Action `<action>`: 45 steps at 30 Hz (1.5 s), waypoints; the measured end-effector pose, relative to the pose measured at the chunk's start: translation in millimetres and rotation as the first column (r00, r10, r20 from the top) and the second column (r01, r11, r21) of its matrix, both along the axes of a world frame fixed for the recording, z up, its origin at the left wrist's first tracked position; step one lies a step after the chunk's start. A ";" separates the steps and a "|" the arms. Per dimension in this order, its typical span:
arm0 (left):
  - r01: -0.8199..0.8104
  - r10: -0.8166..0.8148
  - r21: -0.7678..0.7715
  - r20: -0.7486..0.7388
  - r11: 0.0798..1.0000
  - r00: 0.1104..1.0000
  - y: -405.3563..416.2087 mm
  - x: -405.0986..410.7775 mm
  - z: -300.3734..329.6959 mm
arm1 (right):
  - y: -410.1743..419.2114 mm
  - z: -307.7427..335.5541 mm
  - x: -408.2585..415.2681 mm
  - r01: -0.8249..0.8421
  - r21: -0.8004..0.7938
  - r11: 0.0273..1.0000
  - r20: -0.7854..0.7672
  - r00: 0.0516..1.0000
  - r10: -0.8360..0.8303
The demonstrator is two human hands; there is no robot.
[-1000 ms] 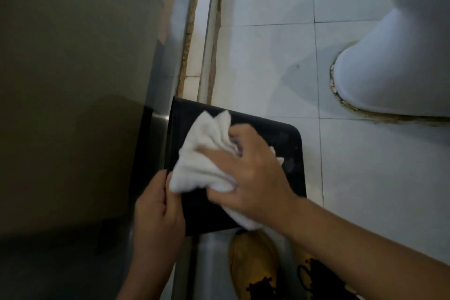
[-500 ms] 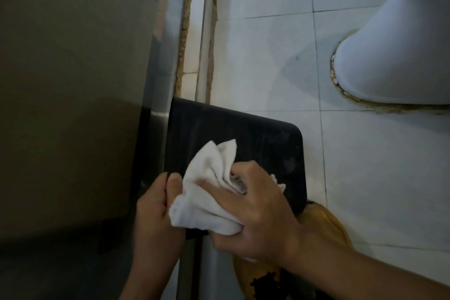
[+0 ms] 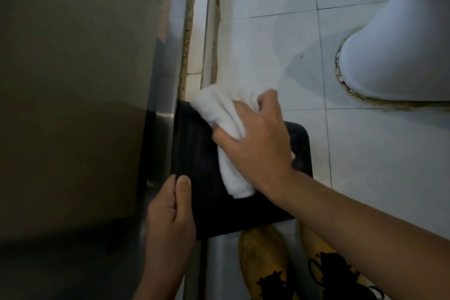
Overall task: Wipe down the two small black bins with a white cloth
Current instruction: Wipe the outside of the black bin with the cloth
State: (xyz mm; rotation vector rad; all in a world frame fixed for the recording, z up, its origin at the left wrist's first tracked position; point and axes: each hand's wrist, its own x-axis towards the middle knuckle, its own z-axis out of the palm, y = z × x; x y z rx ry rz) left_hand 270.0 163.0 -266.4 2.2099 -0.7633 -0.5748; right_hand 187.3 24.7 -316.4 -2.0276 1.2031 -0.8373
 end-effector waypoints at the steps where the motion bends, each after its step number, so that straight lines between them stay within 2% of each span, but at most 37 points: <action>1: -0.027 0.026 -0.015 -0.049 1.000 0.998 0.3 -0.8 1.0 | -0.5 4.3 5.9 -0.025 -0.014 1.000 -0.010 1.000 0.025; 3: -0.103 0.089 -0.049 -0.231 0.993 0.969 -1.4 -1.7 4.8 | 2.8 6.3 6.5 -0.115 -0.063 0.991 0.013 0.993 0.116; 5: -0.166 0.133 -0.045 -0.416 0.985 0.899 -3.5 0.5 7.9 | 9.0 3.8 -5.5 -0.204 -0.077 0.976 0.077 0.975 0.210; 7: -0.174 0.137 -0.023 -0.519 0.985 0.844 -3.9 5.7 9.0 | 20.2 -1.2 -23.6 -0.328 -0.106 0.939 0.074 0.939 0.337; 10: -0.201 0.174 0.020 -0.591 0.979 0.787 -1.3 15.6 9.2 | 42.9 -12.1 -48.6 -0.518 -0.233 0.823 -0.063 0.853 0.519; 13: -0.182 0.167 0.039 -0.612 0.983 0.773 -0.3 18.9 9.0 | 47.3 -18.4 -55.9 -0.599 -0.316 0.735 -0.096 0.791 0.604; 16: -0.212 0.163 -0.002 -0.629 0.977 0.760 -0.9 16.1 6.8 | 31.8 -20.1 -45.6 -0.560 -0.344 0.753 -0.121 0.822 0.556; 20: -0.183 0.111 -0.055 -0.616 0.982 0.780 -3.7 13.1 8.6 | 13.3 -14.7 -18.4 -0.350 -0.273 0.896 0.008 0.930 0.366; 25: -0.078 0.026 -0.099 -0.441 0.992 0.897 -6.2 13.0 6.3 | -2.1 -4.5 -1.3 -0.297 -0.244 0.923 -0.079 0.955 0.286; 28: -0.018 -0.005 -0.096 -0.236 0.995 0.972 -5.4 7.3 4.1 | -15.8 4.1 19.1 -0.123 -0.154 0.980 -0.144 0.984 0.101; 33: 0.026 -0.029 -0.073 -0.041 0.997 0.999 -7.9 3.3 1.5 | -63.0 6.1 31.8 -0.007 0.103 0.995 -0.221 0.975 0.029; 37: 0.044 -0.042 -0.064 0.032 0.997 0.999 -5.3 2.4 -0.5 | -61.6 -2.0 0.4 0.102 0.103 0.989 -0.123 0.988 -0.089; 39: 0.032 -0.031 -0.042 0.040 0.999 0.999 -7.2 4.7 -3.8 | -36.1 -1.2 -19.2 0.074 0.052 0.996 -0.043 0.997 -0.072; 42: 0.032 -0.032 -0.036 0.002 0.999 0.999 -0.4 4.7 4.6 | 13.7 6.9 -37.5 -0.131 -0.072 0.989 0.077 0.988 0.136; 44: 0.044 -0.050 -0.041 -0.167 0.998 0.985 -4.0 1.0 8.2 | 41.1 7.9 -40.3 -0.279 -0.147 0.949 0.069 0.954 0.291; 45: -0.032 0.004 -0.113 -0.238 0.993 0.971 3.4 -0.8 3.4 | 49.3 6.6 -41.8 -0.342 -0.191 0.920 0.047 0.933 0.357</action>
